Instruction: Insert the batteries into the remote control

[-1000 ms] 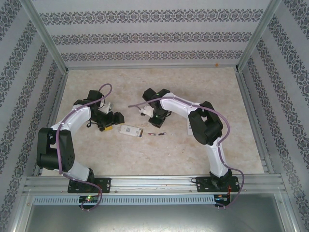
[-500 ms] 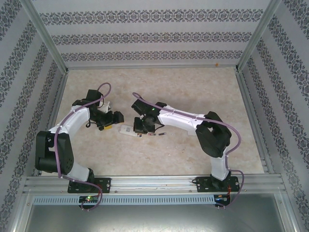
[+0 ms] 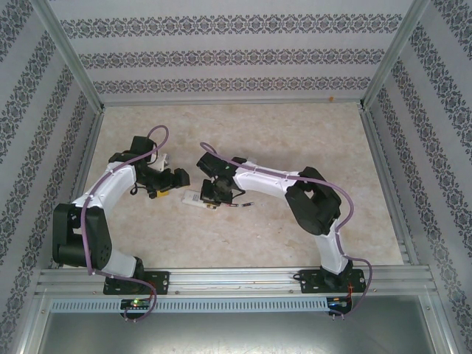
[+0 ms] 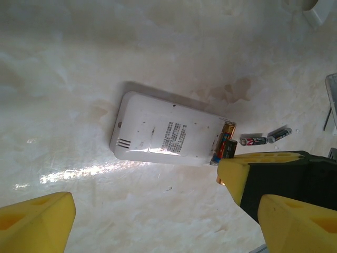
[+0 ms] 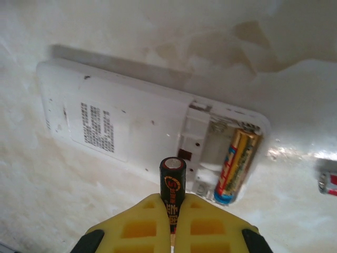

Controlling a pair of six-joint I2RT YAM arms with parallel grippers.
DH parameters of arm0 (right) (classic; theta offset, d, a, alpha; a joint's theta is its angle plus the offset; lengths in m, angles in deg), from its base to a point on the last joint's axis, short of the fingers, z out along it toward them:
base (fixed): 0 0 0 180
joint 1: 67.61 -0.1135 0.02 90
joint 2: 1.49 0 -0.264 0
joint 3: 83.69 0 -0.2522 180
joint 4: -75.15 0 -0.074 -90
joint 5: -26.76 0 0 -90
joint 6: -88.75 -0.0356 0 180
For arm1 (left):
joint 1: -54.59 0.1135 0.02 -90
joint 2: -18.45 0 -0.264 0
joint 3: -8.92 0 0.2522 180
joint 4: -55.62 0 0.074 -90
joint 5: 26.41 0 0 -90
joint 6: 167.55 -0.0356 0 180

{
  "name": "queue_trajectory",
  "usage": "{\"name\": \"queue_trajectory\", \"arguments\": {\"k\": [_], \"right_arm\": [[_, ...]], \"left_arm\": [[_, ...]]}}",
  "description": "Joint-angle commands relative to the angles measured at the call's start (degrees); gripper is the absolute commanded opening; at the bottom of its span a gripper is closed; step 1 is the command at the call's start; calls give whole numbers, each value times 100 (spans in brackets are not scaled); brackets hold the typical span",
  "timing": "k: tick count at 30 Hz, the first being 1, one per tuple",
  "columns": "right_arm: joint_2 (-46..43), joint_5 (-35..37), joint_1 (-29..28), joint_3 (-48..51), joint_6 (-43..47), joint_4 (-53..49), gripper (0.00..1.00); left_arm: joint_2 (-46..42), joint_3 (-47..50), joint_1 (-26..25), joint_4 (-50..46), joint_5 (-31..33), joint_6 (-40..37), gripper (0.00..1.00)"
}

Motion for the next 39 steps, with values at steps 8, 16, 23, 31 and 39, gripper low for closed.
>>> {"name": "queue_trajectory", "arguments": {"k": [8, 16, 23, 31, 39], "right_arm": [[133, 405, 36, -156, -118, -346, 6], [240, 350, 53, -212, -141, -394, 10], [163, 457, 63, -101, -233, -426, 14], [155, 458, 62, -106, -242, -439, 20], [121, 410, 72, -92, -260, -431, 20]], "left_arm": [[-125, 36, 30, -52, 64, 6, 91], [-133, 57, 26, -50, 50, 13, 91], [-148, 70, 25, -52, 63, -3, 91], [-130, 73, 26, -24, 39, 16, 91], [-157, 78, 26, -22, 31, 23, 91]]}}
